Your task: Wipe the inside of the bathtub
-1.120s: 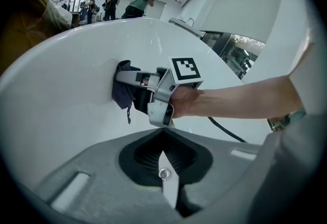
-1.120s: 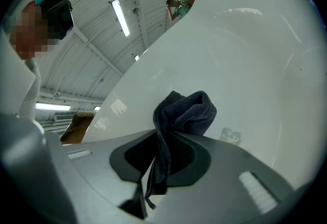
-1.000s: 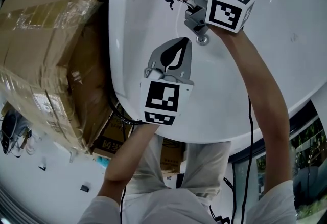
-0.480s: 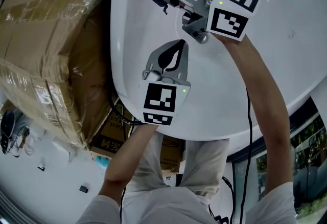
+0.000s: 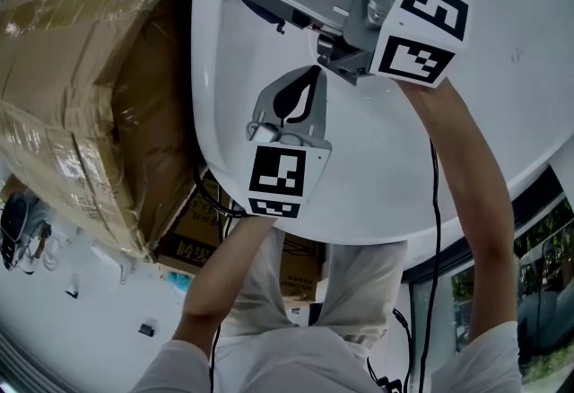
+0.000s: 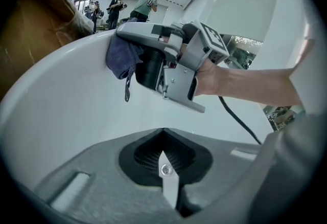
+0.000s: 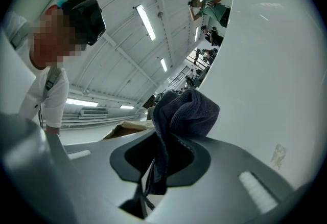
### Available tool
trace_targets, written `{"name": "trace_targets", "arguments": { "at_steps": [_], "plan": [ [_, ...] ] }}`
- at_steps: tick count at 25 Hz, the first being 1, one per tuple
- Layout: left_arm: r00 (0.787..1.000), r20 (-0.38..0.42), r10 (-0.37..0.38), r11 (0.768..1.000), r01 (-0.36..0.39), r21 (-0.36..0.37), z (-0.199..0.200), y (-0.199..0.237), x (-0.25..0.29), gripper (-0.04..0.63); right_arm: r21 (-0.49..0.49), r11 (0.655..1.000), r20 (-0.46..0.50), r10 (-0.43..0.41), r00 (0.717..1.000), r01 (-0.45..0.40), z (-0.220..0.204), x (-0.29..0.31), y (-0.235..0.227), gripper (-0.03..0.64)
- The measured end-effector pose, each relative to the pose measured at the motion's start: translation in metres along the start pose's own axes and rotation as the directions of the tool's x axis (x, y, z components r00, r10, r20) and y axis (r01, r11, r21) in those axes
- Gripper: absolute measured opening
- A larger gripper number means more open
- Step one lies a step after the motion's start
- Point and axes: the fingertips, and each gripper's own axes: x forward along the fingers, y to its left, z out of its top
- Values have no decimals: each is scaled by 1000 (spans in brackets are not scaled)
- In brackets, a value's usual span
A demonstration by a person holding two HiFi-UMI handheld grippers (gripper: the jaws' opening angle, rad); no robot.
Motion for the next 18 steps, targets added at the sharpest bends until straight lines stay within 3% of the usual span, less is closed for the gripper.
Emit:
{"name": "trace_targets", "arguments": {
  "at_steps": [2, 5, 7, 12, 15, 18],
  "plan": [
    [1000, 4, 6, 1000, -6, 5, -2, 2, 0, 0, -12, 999, -12, 49, 999, -49, 0, 0, 10, 51],
    [1000, 2, 17, 1000, -17, -5, -9, 4, -5, 0, 51, 991, 5, 121, 993, -121, 0, -6, 15, 51],
    [1000, -5, 17, 1000, -17, -11, -15, 5, -7, 0, 71, 990, 15, 120, 993, -121, 0, -17, 9, 52],
    [1000, -5, 16, 1000, -16, -6, -19, 7, -7, 0, 109, 992, 77, -69, 995, 61, -12, -62, -39, 52],
    [1000, -4, 6, 1000, -6, -4, -19, 7, -5, 0, 178, 964, 98, -217, 971, 198, -39, -90, -77, 51],
    [1000, -8, -8, 1000, 8, 8, -19, 5, -1, 0, 216, 924, 60, -336, 940, 317, -76, -111, -110, 51]
  ]
}}
